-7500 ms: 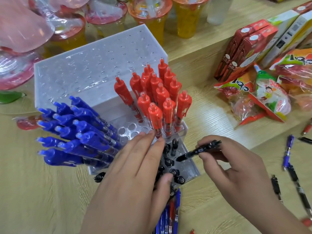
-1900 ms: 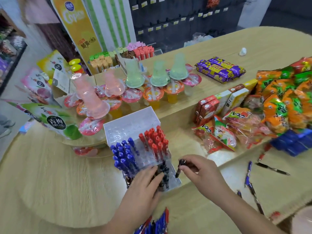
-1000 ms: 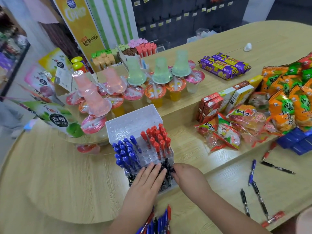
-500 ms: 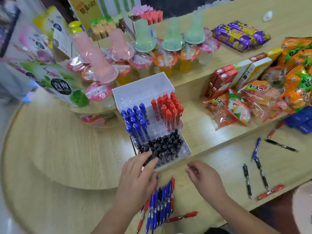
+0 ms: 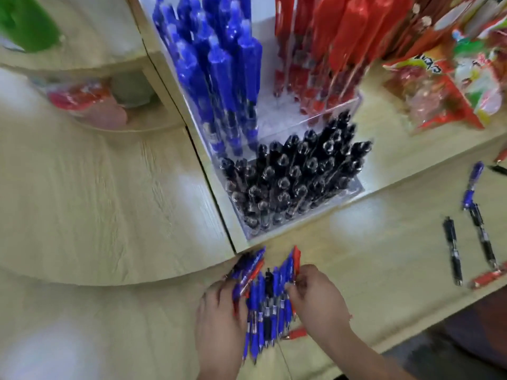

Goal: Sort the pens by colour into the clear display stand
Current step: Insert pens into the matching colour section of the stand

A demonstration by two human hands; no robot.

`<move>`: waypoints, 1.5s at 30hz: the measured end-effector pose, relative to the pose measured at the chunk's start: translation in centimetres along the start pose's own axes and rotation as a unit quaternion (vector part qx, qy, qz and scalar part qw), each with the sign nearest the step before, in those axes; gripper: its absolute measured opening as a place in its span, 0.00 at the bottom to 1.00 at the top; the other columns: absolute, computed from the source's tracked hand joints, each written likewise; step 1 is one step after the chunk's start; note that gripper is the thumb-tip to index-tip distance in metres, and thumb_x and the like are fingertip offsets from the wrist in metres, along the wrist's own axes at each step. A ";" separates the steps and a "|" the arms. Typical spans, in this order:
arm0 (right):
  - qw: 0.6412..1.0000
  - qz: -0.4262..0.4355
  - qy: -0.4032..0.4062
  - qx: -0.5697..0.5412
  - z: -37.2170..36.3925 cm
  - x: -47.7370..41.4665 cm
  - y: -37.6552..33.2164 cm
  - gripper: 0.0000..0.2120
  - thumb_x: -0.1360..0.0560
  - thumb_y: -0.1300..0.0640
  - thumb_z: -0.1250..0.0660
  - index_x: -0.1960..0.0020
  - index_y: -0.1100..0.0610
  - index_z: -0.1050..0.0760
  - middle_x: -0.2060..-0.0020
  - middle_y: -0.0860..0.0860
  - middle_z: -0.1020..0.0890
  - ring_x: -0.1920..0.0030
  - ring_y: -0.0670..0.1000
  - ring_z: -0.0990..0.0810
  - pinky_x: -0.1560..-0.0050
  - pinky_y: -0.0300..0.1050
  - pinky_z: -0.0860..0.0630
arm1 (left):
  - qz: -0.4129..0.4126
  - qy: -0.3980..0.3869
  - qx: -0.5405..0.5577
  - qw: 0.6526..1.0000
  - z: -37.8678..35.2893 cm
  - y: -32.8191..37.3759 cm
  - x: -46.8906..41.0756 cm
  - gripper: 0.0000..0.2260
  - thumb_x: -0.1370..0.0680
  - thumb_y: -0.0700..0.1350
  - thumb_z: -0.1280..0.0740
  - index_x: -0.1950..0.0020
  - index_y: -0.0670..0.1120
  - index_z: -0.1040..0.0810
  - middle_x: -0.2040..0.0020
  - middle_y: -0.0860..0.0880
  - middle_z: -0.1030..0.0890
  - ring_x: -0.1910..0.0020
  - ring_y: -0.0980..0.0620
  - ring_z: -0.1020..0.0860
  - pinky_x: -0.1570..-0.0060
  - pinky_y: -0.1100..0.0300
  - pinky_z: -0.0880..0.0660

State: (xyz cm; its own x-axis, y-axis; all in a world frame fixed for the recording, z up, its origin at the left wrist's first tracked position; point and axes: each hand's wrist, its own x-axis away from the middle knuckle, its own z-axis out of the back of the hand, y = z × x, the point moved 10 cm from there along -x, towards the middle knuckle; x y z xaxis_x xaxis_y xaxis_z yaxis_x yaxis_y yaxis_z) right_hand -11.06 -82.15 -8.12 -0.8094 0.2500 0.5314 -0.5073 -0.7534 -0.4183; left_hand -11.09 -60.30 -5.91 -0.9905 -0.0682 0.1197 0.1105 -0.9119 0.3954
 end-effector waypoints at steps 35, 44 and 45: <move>0.892 0.016 0.128 -0.434 24.3 4.0 -0.8 0.08 0.27 0.64 0.29 0.60 0.52 0.18 0.66 0.54 0.16 0.66 0.49 0.19 0.53 0.52 0.18 | -0.174 -0.093 0.337 0.921 11.2 25.0 -6.0 0.11 0.32 0.61 0.36 0.51 0.63 0.21 0.56 0.62 0.21 0.59 0.60 0.21 0.58 0.62 0.23; 0.887 0.109 0.131 -0.430 32.1 7.2 -7.8 0.13 0.28 0.67 0.29 0.59 0.48 0.18 0.66 0.55 0.16 0.64 0.54 0.17 0.58 0.51 0.18 | -0.177 -0.033 0.364 0.914 22.7 27.1 -7.6 0.06 0.33 0.50 0.30 0.59 0.61 0.20 0.60 0.58 0.20 0.66 0.59 0.20 0.65 0.72 0.27; 0.893 0.128 0.122 -0.414 32.8 7.7 -9.3 0.12 0.28 0.65 0.28 0.59 0.48 0.18 0.65 0.54 0.16 0.63 0.54 0.17 0.56 0.53 0.19 | -0.164 -0.015 0.355 0.920 24.3 26.3 -8.1 0.07 0.33 0.50 0.29 0.58 0.62 0.20 0.59 0.58 0.20 0.66 0.58 0.20 0.65 0.71 0.27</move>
State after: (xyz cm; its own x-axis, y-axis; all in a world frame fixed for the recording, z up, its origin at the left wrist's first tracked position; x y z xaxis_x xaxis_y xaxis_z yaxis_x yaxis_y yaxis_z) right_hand -2.89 -93.19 23.97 -0.9191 0.3356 0.2063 -0.2598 -0.1229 -0.9578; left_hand 1.87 -73.89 25.68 -0.9785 0.1846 -0.0919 -0.1583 -0.3869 0.9084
